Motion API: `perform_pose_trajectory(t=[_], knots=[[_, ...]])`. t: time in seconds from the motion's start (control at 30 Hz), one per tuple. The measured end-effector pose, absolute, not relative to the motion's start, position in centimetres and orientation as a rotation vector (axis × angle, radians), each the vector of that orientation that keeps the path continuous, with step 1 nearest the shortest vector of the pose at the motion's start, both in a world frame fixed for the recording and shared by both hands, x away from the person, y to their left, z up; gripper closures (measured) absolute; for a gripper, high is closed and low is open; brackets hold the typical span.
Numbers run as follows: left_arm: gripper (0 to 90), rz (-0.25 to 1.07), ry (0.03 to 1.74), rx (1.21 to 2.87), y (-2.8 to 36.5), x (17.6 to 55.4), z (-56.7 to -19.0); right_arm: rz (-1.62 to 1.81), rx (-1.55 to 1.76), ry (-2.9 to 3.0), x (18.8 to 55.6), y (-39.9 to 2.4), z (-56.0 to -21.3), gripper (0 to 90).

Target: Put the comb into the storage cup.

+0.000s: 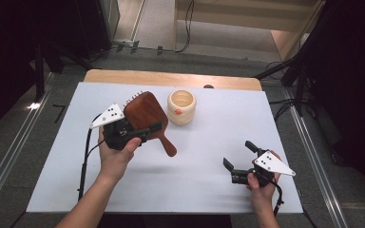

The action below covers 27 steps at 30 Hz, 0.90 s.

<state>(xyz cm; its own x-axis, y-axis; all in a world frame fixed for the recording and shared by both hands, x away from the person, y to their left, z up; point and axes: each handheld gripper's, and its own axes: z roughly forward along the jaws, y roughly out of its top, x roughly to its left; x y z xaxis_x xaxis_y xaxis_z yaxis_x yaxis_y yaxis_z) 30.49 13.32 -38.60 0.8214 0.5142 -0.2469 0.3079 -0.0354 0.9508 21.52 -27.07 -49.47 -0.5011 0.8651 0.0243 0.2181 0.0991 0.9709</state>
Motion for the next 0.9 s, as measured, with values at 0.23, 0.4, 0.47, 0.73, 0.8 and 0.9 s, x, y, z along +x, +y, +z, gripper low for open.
perform_pose_trajectory(t=[0.23, 0.4, 0.47, 0.73, 0.8, 0.9], knots=[[53.7, 0.203, 0.656, 1.633, 13.1, 31.2, -38.1, 1.408, 1.080, 1.793, 21.0, -28.6, -49.9, 0.0], [53.6, 0.214, 0.659, 1.630, 12.9, 31.7, -37.7, 1.401, 1.109, 1.785, 20.8, -29.5, -50.1, 0.0], [53.6, 0.217, 0.654, 1.630, 12.8, 32.0, -37.6, 1.408, 1.115, 1.777, 20.6, -29.8, -50.1, 0.0], [53.6, 0.232, 0.663, 1.621, 12.7, 33.0, -36.9, 1.411, 1.131, 1.776, 20.1, -30.9, -50.5, 0.0], [53.6, 0.235, 0.665, 1.623, 12.7, 33.3, -36.7, 1.407, 1.133, 1.778, 20.1, -31.1, -50.7, 0.0], [53.6, 0.233, 0.668, 1.614, 12.6, 33.8, -36.4, 1.394, 1.140, 1.776, 20.1, -31.4, -50.8, 0.0]])
